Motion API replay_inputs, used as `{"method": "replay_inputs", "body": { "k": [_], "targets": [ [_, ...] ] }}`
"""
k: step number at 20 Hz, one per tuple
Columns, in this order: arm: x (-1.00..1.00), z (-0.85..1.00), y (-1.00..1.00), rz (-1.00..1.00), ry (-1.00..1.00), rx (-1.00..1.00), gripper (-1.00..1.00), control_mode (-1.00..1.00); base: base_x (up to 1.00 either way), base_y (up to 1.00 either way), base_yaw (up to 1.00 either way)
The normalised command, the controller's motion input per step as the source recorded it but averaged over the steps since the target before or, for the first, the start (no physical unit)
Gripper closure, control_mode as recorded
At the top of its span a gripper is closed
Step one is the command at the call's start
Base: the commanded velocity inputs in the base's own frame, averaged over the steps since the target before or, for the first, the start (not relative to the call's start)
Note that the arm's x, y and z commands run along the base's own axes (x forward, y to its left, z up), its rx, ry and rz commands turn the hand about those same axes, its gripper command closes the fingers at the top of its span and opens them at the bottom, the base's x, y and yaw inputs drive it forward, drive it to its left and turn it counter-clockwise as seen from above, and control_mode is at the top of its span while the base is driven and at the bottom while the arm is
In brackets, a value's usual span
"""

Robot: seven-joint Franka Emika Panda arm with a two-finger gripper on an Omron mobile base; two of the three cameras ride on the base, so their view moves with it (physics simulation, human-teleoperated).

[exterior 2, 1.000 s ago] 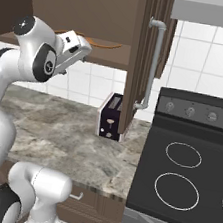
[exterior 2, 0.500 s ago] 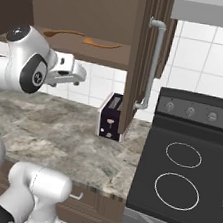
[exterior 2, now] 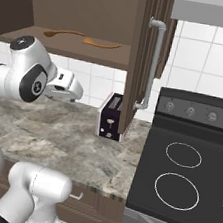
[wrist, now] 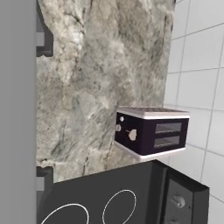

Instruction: Organize the utensils by type. Pick up the wooden spoons from the counter and place them in the open cabinet. Then pick up the metallic utensils from the counter and place them in the open drawer.

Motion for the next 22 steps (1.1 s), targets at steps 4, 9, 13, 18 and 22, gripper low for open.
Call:
{"method": "replay_inputs", "body": {
  "k": [4,9,13,18,22],
  "targets": [
    [-0.01,0.00,0.00,0.00,0.00,0.03,-1.00,-1.00,0.00,0.00,0.00],
    [-0.13,-0.01,0.00,0.00,-0.01,0.00,-1.00,-1.00,0.00,0.00,0.00],
    [0.00,0.00,0.00,0.00,0.00,0.00,-1.00,1.00,-0.82,-0.03,0.00],
    [0.00,0.00,0.00,0.00,0.00,0.00,-1.00,1.00,-0.84,-0.05,0.24],
    [0.00,0.00,0.00,0.00,0.00,0.00,-1.00,1.00,-0.52,-0.02,0.94]
  ]
}}
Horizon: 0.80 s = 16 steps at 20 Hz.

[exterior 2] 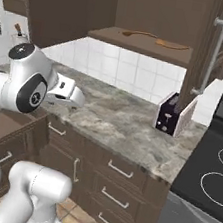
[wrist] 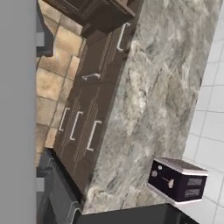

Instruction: Organize the utensils by type. Pick up the wooden spoons from the counter and place them in the open cabinet. Then pick up the metallic utensils from the counter and place them in the open drawer.

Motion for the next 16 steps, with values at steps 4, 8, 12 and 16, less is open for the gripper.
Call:
{"method": "replay_inputs", "body": {
  "k": [4,8,12,16],
  "targets": [
    [0.00,0.00,0.00,0.00,0.00,0.00,-1.00,1.00,-0.23,-0.09,1.00],
    [0.00,0.00,0.00,0.00,0.00,0.00,-1.00,1.00,-0.15,-0.04,1.00],
    [0.00,0.00,0.00,0.00,0.00,0.00,-1.00,1.00,-0.09,0.00,1.00],
    [0.00,0.00,0.00,0.00,0.00,0.00,-1.00,1.00,-0.09,0.00,1.00]
  ]
}}
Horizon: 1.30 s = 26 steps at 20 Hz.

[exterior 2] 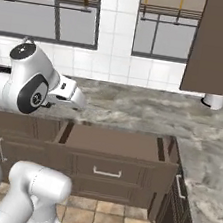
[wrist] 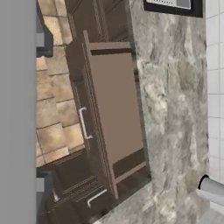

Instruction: Organize the utensils by type. Pick up the wooden spoons from the counter and place them in the open cabinet. Then pick up the metallic utensils from the counter and place them in the open drawer.

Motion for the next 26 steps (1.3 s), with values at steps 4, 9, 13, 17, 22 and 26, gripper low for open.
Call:
{"method": "replay_inputs", "body": {
  "k": [4,9,13,17,22,26],
  "targets": [
    [0.00,0.00,0.00,0.00,0.00,0.00,-1.00,1.00,-0.08,0.00,1.00],
    [0.00,0.00,0.00,0.00,0.00,0.00,-1.00,1.00,-0.06,0.00,1.00],
    [0.00,0.00,0.00,0.00,0.00,0.00,-1.00,1.00,-0.07,0.00,1.00],
    [0.00,0.00,0.00,0.00,0.00,0.00,-1.00,1.00,0.22,0.00,0.98],
    [0.00,0.00,0.00,0.00,0.00,0.00,-1.00,1.00,0.83,0.00,0.65],
    [0.00,0.00,0.00,0.00,0.00,0.00,-1.00,1.00,1.00,0.27,0.02]
  ]
}}
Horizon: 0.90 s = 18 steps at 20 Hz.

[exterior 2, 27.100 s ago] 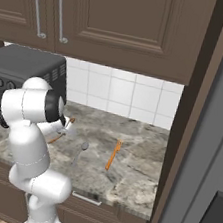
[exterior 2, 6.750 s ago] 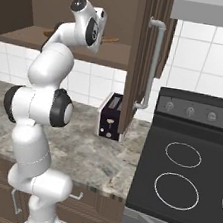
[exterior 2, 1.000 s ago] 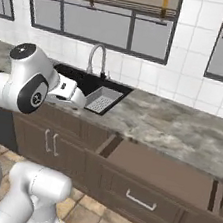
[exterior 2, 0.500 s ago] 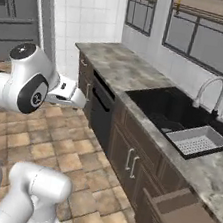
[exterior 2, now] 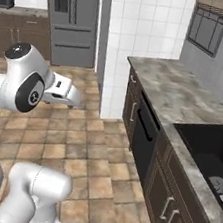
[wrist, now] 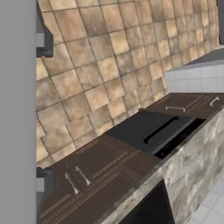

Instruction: Organize the utensils by type. Pick up the wooden spoons from the counter and place them in the open cabinet. Then pick up the metallic utensils from the counter and place them in the open drawer.

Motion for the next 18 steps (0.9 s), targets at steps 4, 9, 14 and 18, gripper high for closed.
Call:
{"method": "replay_inputs", "body": {
  "k": [4,9,14,18],
  "targets": [
    [0.00,0.00,0.00,0.00,0.00,0.00,-1.00,1.00,1.00,0.25,0.13],
    [0.00,0.00,0.00,0.00,0.00,0.00,-1.00,1.00,0.94,0.11,0.41],
    [0.00,0.00,0.00,0.00,0.00,0.00,-1.00,1.00,0.88,0.01,0.57],
    [0.00,0.00,0.00,0.00,0.00,0.00,-1.00,1.00,1.00,0.00,0.41]
  ]
}}
